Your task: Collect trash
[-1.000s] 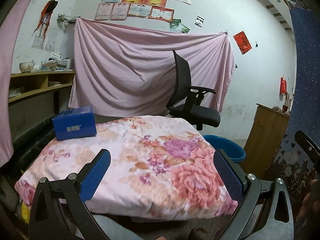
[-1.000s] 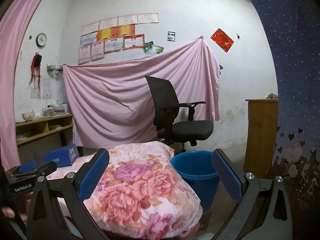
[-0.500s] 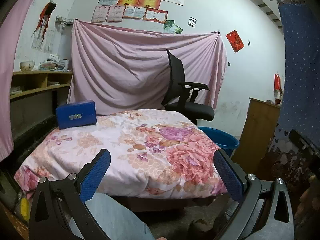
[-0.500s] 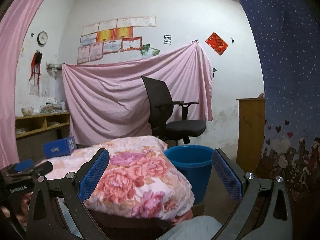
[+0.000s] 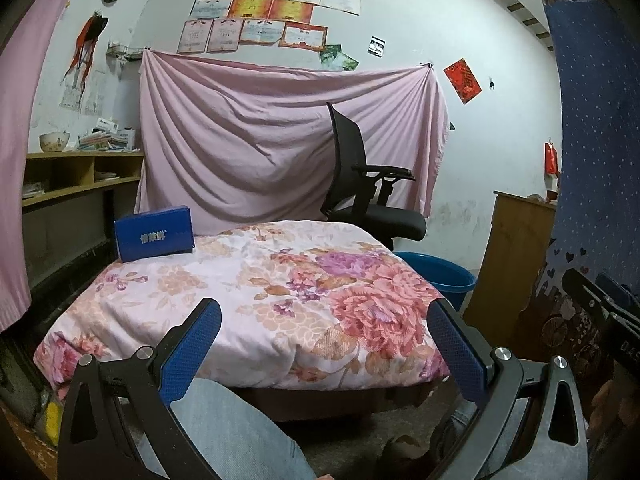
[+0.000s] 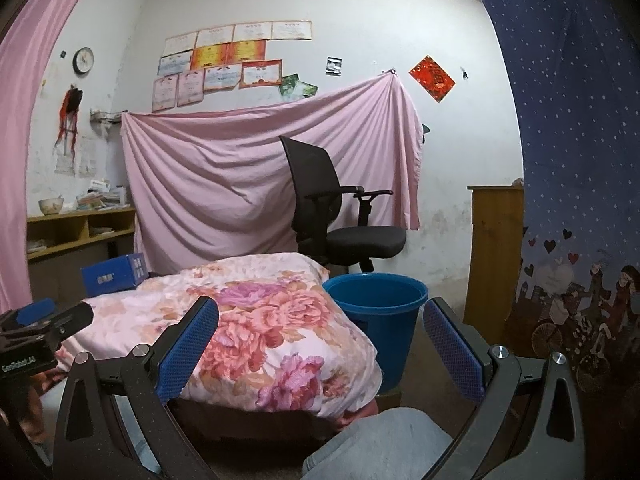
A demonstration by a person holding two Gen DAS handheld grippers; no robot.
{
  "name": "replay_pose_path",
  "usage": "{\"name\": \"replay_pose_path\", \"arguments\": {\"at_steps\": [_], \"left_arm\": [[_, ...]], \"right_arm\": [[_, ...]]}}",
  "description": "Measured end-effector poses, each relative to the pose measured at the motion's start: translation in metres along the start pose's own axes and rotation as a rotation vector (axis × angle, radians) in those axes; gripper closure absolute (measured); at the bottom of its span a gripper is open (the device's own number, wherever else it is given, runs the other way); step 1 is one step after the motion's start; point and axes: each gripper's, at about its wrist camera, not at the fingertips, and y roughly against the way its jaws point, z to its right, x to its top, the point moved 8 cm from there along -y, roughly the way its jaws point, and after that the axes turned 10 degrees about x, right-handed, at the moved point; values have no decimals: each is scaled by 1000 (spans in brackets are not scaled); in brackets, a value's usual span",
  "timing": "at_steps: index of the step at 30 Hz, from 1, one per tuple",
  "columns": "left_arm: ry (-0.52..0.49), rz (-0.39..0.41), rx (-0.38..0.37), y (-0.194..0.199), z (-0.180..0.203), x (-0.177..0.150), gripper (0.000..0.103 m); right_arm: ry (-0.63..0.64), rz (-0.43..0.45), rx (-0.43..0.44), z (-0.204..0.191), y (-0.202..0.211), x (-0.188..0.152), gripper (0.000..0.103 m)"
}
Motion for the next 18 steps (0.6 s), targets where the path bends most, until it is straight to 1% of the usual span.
{"name": "replay_pose_path", "arguments": {"at_steps": [18], "left_arm": [[-6, 1, 5, -3, -4, -2, 2]], "right_arm": [[6, -7, 0, 0, 0, 1, 0]]}}
